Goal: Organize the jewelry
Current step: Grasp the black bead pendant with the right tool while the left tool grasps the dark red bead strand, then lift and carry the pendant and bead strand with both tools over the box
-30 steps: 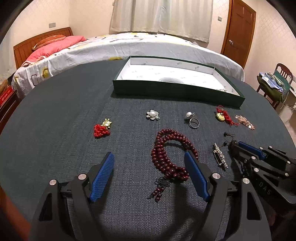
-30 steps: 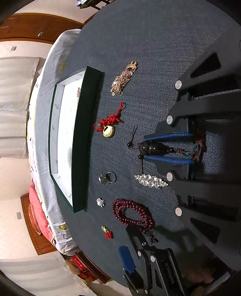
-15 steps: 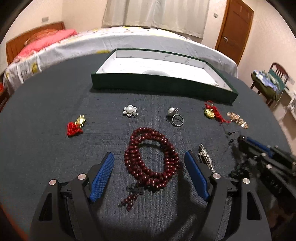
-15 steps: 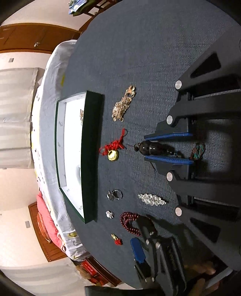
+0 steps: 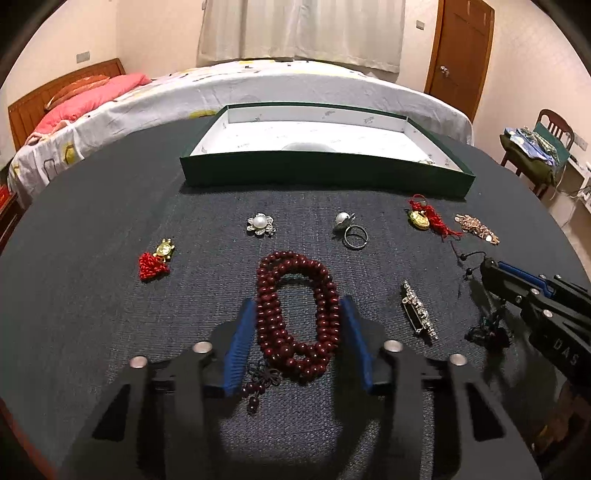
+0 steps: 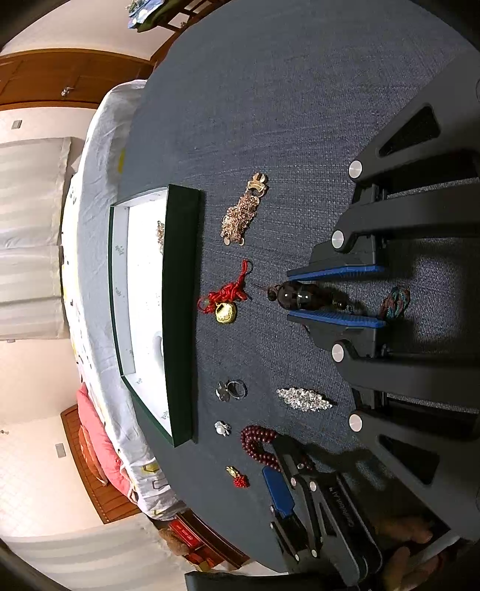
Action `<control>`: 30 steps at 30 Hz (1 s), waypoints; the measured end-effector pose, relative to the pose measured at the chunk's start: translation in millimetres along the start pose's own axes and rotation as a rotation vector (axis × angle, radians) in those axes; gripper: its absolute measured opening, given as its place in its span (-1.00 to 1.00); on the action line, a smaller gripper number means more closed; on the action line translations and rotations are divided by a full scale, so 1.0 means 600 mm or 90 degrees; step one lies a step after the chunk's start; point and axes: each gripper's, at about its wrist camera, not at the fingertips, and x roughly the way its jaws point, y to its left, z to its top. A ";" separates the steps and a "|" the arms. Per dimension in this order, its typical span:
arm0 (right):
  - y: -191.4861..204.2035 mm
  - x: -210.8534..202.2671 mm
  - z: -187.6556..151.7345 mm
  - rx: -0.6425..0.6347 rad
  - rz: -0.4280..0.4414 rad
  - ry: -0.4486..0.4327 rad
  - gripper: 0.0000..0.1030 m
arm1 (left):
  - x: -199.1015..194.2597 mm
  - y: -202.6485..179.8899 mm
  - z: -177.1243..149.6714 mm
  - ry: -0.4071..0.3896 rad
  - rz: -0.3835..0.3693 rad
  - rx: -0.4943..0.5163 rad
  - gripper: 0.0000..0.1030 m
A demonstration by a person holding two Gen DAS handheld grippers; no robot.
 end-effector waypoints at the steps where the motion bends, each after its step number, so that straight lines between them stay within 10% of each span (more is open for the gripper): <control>1: 0.000 0.000 0.000 -0.001 0.000 -0.001 -0.68 | 0.000 0.000 0.000 -0.001 -0.004 0.002 -0.32; 11: 0.000 -0.001 0.000 0.000 0.000 -0.003 -0.68 | -0.005 0.004 -0.002 -0.011 -0.035 0.001 -0.78; 30: 0.005 -0.039 0.024 0.007 0.011 -0.049 -0.68 | -0.076 0.007 0.046 -0.100 -0.033 -0.004 -0.78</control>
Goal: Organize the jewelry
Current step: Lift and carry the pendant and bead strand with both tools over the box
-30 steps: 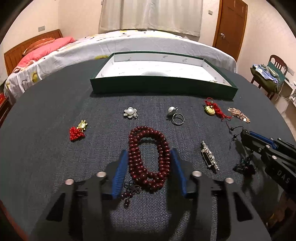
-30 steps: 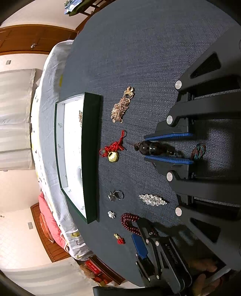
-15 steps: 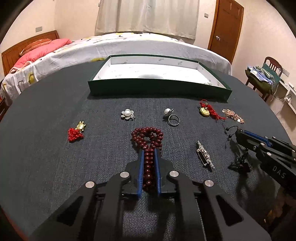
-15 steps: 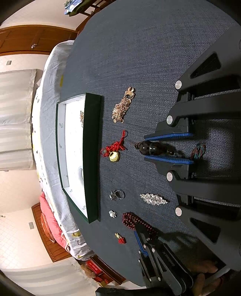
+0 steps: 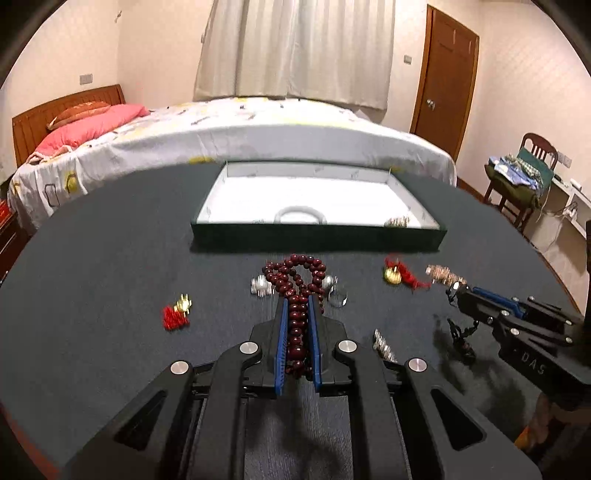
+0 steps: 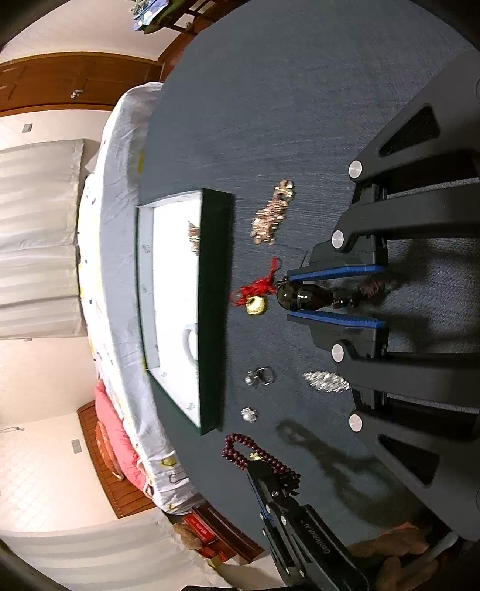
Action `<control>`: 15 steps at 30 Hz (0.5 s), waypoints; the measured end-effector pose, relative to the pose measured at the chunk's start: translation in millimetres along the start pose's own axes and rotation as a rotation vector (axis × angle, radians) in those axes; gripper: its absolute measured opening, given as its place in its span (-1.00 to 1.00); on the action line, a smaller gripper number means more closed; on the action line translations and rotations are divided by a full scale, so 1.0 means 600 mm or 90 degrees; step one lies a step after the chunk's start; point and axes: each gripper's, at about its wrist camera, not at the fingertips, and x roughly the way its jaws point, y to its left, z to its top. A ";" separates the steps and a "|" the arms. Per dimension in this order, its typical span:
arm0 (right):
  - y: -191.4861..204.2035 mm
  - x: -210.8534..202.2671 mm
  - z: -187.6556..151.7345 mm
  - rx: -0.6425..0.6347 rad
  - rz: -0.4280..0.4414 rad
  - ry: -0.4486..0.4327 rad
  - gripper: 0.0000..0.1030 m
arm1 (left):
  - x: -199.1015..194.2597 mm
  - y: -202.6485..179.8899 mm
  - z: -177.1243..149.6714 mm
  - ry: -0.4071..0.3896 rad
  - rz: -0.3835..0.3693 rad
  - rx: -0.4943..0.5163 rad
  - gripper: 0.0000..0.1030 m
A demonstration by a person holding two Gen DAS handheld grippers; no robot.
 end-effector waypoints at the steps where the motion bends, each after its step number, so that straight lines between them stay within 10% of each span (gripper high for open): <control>1: 0.001 -0.005 0.007 0.000 0.001 -0.007 -0.68 | -0.002 0.001 0.008 -0.006 -0.001 -0.002 -0.78; 15: 0.007 -0.006 0.133 -0.004 0.015 -0.082 -0.68 | 0.018 0.025 0.119 -0.066 -0.021 -0.004 -0.78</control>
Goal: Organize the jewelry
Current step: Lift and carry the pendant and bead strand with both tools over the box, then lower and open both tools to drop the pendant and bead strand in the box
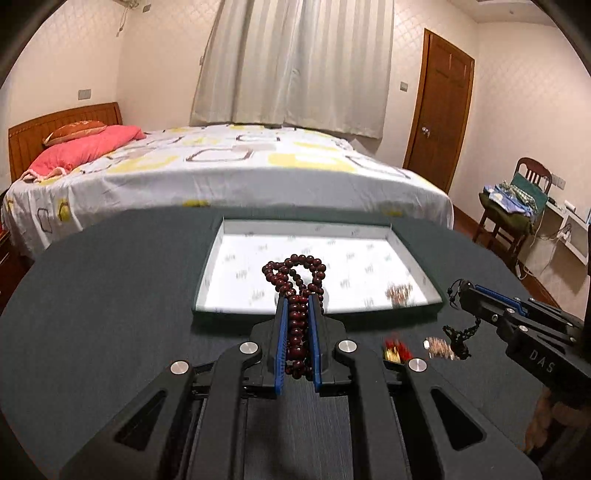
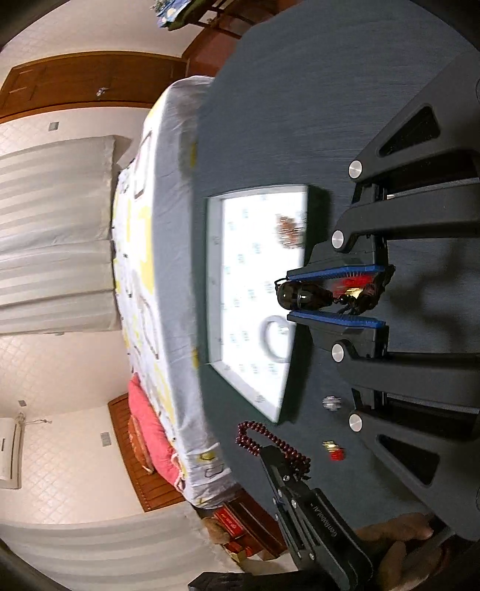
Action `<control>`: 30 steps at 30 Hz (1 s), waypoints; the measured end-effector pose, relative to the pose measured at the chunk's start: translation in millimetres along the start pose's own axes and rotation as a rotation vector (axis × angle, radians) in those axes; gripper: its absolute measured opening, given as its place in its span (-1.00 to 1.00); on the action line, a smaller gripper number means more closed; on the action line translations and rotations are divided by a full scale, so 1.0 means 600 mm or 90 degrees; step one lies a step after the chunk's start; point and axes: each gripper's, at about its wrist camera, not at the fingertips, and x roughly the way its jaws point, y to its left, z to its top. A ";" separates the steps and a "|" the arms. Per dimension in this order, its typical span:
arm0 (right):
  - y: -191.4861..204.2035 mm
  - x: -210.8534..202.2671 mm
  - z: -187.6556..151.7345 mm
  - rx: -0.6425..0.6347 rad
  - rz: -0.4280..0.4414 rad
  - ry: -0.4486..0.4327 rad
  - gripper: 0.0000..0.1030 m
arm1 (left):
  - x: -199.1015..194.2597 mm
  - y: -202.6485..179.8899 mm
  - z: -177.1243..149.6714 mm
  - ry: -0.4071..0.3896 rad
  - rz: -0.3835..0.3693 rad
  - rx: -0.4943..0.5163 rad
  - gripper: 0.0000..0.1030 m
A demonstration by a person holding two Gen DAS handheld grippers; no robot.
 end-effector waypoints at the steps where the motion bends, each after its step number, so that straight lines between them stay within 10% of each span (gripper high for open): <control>1: 0.001 0.006 0.013 -0.002 0.002 -0.007 -0.68 | 0.004 0.002 0.007 -0.005 0.000 0.002 -0.78; 16: -0.009 0.098 0.131 -0.009 -0.008 -0.078 -0.68 | 0.105 0.032 0.096 -0.040 -0.005 0.005 -0.77; 30: -0.030 0.242 0.060 0.001 -0.024 0.060 -0.68 | 0.232 0.075 0.034 0.101 0.018 -0.026 -0.77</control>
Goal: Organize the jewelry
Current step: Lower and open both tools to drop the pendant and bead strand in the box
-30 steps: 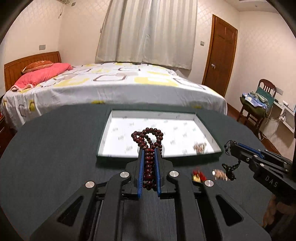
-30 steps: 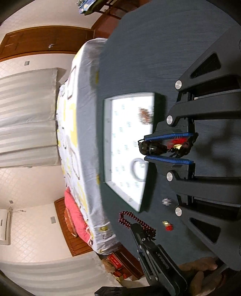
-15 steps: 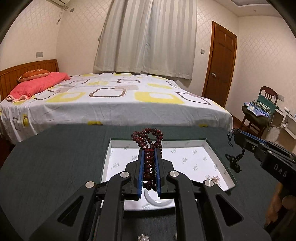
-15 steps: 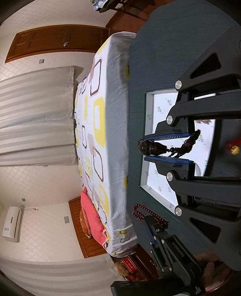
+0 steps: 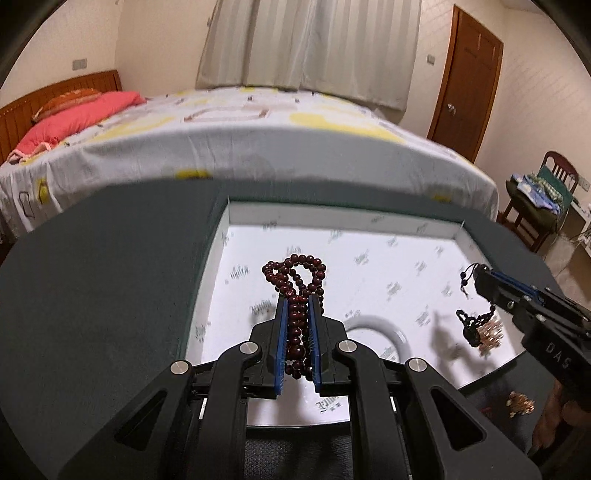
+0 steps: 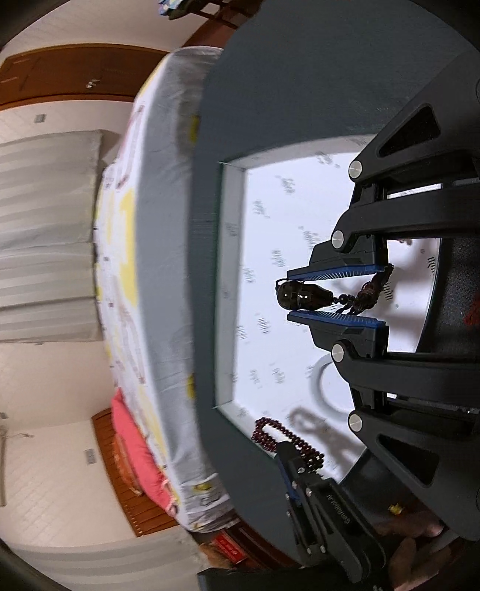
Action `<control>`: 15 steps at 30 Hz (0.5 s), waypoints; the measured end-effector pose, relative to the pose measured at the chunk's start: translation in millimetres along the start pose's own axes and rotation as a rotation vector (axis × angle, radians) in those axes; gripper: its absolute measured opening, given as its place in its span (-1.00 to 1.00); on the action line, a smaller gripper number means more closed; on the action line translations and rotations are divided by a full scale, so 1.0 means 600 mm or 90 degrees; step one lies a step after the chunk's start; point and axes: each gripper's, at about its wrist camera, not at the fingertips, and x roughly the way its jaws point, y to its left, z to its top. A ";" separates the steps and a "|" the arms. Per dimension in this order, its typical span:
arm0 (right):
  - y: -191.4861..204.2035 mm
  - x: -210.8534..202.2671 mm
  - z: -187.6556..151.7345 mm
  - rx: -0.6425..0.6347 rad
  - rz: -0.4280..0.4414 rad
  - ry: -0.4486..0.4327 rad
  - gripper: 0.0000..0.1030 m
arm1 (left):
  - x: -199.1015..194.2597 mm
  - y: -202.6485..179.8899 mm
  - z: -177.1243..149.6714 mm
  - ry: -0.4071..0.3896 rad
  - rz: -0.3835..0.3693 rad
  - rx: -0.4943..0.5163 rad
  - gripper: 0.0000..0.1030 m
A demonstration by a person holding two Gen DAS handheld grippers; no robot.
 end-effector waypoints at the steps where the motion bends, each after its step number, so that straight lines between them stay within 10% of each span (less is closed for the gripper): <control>1: -0.002 0.009 -0.005 0.003 -0.001 0.012 -0.68 | 0.006 0.001 -0.002 0.010 -0.001 -0.001 -0.77; 15: -0.012 0.050 -0.030 0.013 -0.006 0.079 -0.65 | 0.041 0.014 -0.023 0.069 -0.004 -0.020 -0.72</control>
